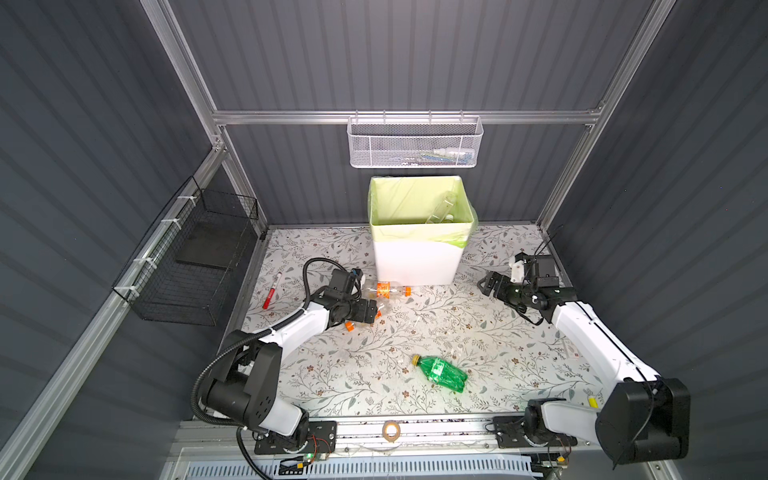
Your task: Throw the plastic bottles in the bin
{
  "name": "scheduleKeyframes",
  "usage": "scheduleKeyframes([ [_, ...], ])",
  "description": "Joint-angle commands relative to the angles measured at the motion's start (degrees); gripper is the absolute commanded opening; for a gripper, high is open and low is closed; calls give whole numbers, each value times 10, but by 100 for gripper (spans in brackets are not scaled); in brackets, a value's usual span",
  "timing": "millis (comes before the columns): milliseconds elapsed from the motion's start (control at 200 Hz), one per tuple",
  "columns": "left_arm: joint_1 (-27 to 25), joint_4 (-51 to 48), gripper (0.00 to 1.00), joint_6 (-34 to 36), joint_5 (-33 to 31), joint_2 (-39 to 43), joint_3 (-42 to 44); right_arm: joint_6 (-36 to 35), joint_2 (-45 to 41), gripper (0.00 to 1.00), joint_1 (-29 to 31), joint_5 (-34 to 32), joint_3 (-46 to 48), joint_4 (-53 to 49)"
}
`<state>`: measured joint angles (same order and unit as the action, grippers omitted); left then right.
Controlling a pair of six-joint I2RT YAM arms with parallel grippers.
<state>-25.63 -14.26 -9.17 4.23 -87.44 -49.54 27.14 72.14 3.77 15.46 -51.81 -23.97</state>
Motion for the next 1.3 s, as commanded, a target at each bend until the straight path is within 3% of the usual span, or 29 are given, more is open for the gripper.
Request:
scheduleKeyframes([
  [0, -18, -31, 94, 9, -11, -26, -18, -5, 11, 99, -2, 12, 15, 41],
  [140, -41, -34, 91, 4, -29, -55, -26, -2, 21, 99, -4, 19, 24, 58],
  [365, -53, -30, 73, -17, -30, -77, -27, -1, 27, 99, -6, 21, 31, 65],
  [505, -60, -13, 62, -42, -24, -50, 0, -1, 28, 99, -6, 22, 36, 67],
  [680, -88, -23, 58, -69, -29, 43, 15, 2, 28, 99, -6, 28, 46, 68],
  [770, -99, -73, 58, -54, -30, 111, -81, 1, 23, 99, -6, 29, 46, 61],
  [855, -101, -117, 58, 11, -22, 132, -282, 2, 15, 99, -6, 31, 45, 58],
  [891, -101, -128, 69, 56, -20, 119, -391, 1, 12, 98, -6, 32, 45, 59],
  [916, -100, -131, 83, 83, -23, 103, -461, 1, 12, 98, -6, 32, 44, 61],
  [931, -101, -132, 97, 96, -27, 93, -507, 1, 11, 98, -6, 33, 44, 62],
  [971, -100, -98, 100, 126, -43, 73, -585, 3, 12, 98, -6, 43, 42, 65],
  [1081, -97, 111, 100, 184, -162, 39, -612, 24, 3, 98, -6, 73, 47, 78],
  [1151, -75, 117, 100, 172, -238, -25, -667, 43, -11, 97, -5, 88, 63, 97],
  [1221, -23, 56, 100, 106, -222, -81, -708, 56, -24, 97, -3, 100, 77, 105],
  [1296, 11, 36, 100, 46, -192, -90, -672, 48, -38, 97, -3, 95, 82, 88],
])
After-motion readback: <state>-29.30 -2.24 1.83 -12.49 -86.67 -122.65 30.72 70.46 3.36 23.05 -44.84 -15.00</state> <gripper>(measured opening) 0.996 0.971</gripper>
